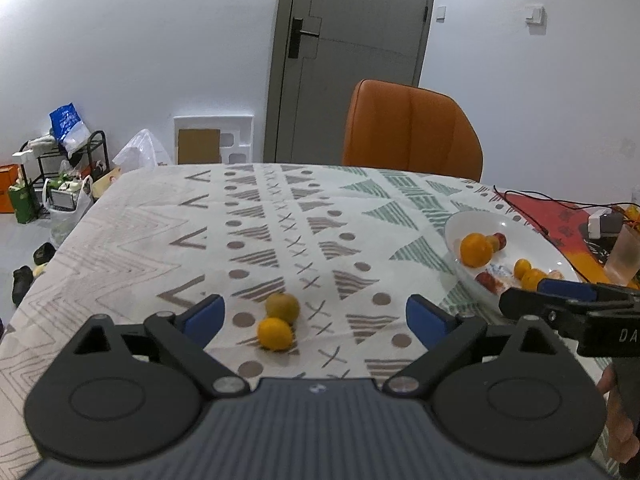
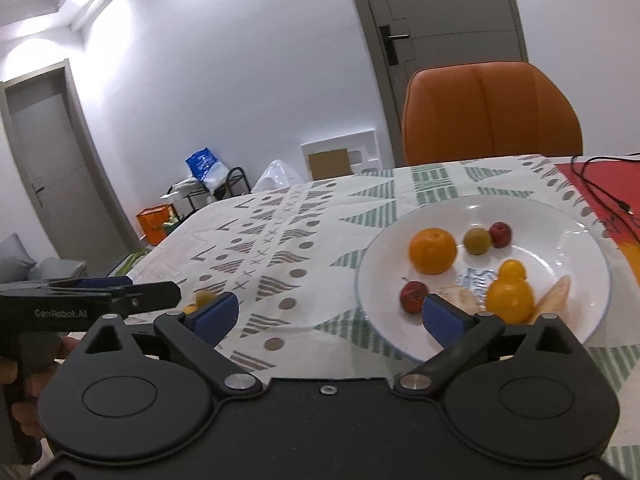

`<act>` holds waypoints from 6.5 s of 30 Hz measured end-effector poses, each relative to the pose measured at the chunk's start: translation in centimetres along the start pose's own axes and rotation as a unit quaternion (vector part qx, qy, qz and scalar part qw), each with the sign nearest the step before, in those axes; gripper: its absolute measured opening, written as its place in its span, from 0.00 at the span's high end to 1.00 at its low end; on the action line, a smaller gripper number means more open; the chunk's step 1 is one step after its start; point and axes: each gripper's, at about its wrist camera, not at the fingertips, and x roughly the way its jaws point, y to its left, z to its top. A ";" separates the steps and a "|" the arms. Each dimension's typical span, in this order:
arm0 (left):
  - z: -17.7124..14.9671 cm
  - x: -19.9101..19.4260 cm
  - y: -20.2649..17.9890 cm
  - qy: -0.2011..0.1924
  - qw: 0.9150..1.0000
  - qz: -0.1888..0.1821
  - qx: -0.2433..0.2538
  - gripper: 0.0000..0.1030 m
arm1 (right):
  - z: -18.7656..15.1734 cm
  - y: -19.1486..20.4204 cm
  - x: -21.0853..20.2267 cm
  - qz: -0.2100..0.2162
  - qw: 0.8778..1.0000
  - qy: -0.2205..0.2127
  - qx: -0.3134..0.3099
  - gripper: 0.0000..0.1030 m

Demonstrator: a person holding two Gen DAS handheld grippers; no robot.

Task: Organize fruits
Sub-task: 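Move both grippers back to the last fruits on the tablecloth, then grasp a small orange with the left gripper while the right grasps the yellow-green fruit, then carry the small orange and yellow-green fruit over the plate with both grippers, then open both grippers to release the fruits onto the plate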

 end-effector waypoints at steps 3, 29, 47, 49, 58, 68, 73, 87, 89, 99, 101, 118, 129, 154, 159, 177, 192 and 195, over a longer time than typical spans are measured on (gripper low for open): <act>-0.4 0.1 0.5 0.005 1.000 0.002 -0.004 0.07 | 0.0 0.6 0.5 0.005 1.000 0.005 -0.004 0.03; -1.8 4.3 3.4 0.037 0.998 0.013 -0.054 0.50 | -0.5 4.7 5.0 0.055 0.996 0.050 -0.056 0.20; -1.6 3.8 5.2 0.028 0.997 0.018 -0.074 0.78 | 0.1 6.8 8.0 0.067 0.993 0.068 -0.067 0.24; -1.6 3.6 5.7 0.026 0.996 0.021 -0.079 0.78 | 0.2 7.1 8.4 0.070 0.993 0.071 -0.069 0.27; -1.6 3.0 7.4 0.019 0.994 0.035 -0.097 0.78 | 0.3 9.2 9.9 0.068 0.990 0.076 -0.093 0.38; -1.8 2.1 8.7 0.015 0.993 0.048 -0.103 0.78 | 0.3 11.1 12.0 0.075 0.987 0.089 -0.110 0.52; -1.8 2.0 8.8 0.013 0.993 0.048 -0.104 0.78 | 0.1 11.5 12.9 0.078 0.985 0.100 -0.115 0.77; -0.8 2.4 5.3 0.006 0.997 0.017 -0.079 0.78 | 0.8 8.6 9.2 0.056 0.992 0.069 -0.094 0.78; -0.6 2.5 4.5 0.005 0.997 0.010 -0.073 0.78 | 1.0 7.8 8.6 0.047 0.993 0.062 -0.086 0.78; 0.4 3.0 1.0 -0.002 0.999 -0.015 -0.045 0.78 | 1.6 4.0 5.7 0.012 0.997 0.033 -0.069 0.78; 0.6 3.1 0.2 -0.003 0.999 -0.021 -0.039 0.78 | 1.7 3.4 5.2 0.005 0.997 0.028 -0.065 0.78; 1.4 4.2 -5.5 -0.007 0.998 -0.061 0.005 0.78 | 2.0 -3.6 1.3 -0.057 0.998 -0.006 -0.018 0.78; 2.1 5.3 -9.0 -0.008 0.996 -0.077 0.033 0.78 | 1.6 -6.9 -0.8 -0.083 0.996 -0.019 0.006 0.78; 2.6 7.4 -15.1 0.000 0.991 -0.110 0.081 0.78 | 0.4 -11.1 -3.2 -0.103 0.993 -0.032 0.050 0.71; 2.8 7.6 -16.4 -0.002 0.989 -0.120 0.088 0.78 | 0.3 -11.5 -3.9 -0.103 0.993 -0.035 0.054 0.71; 2.3 7.2 -14.8 0.011 0.992 -0.103 0.073 0.55 | 0.1 -11.3 -4.2 -0.098 0.993 -0.038 0.058 0.68; 2.2 4.3 -11.2 0.003 0.996 -0.072 0.043 0.14 | 0.3 -9.2 -4.4 -0.092 0.994 -0.038 0.050 0.41; 2.0 3.8 -10.2 0.007 0.998 -0.059 0.034 0.07 | 0.2 -8.5 -4.4 -0.091 0.994 -0.036 0.050 0.24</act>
